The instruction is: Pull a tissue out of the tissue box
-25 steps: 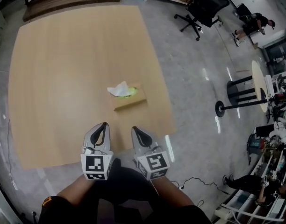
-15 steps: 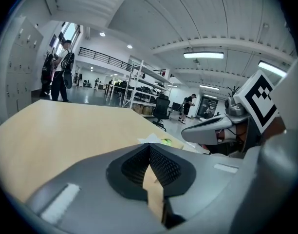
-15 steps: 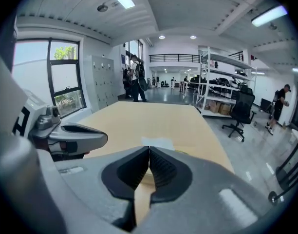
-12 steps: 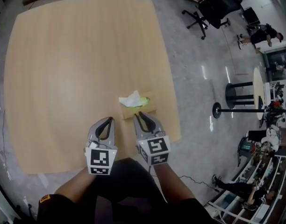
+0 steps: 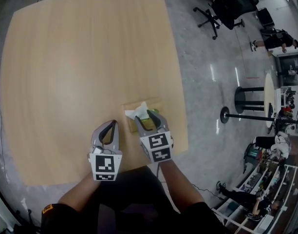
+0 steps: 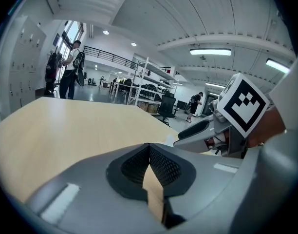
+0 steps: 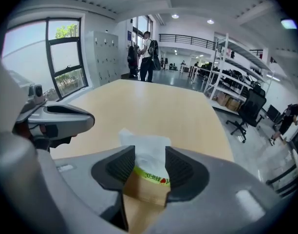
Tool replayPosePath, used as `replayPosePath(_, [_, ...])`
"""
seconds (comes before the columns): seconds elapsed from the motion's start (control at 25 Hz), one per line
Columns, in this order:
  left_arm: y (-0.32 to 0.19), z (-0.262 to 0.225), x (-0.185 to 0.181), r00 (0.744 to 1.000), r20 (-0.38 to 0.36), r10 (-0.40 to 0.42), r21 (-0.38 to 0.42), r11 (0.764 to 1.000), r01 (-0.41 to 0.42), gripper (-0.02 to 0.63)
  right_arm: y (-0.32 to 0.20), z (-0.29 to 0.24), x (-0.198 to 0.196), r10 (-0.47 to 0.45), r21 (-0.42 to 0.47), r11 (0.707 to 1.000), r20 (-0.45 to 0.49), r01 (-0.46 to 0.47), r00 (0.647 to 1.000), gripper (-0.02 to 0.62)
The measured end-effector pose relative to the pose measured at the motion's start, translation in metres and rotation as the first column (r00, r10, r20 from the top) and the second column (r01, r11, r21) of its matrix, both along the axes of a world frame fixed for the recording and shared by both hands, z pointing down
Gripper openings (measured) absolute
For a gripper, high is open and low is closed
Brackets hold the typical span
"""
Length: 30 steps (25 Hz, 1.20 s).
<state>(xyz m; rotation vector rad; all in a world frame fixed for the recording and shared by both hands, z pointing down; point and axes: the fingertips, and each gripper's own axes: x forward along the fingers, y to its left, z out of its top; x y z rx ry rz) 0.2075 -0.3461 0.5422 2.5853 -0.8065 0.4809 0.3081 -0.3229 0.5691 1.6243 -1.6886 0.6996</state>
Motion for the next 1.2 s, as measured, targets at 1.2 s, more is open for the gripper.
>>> replayPosePath(1.2, [0.027,0.004,0.026,0.998,-0.005,0.062,-0.045,0.997,-0.062,0.018,0.015,-0.067,0.023,0.16,0.226,0.96,0.031,-0.163,0.987,0.005])
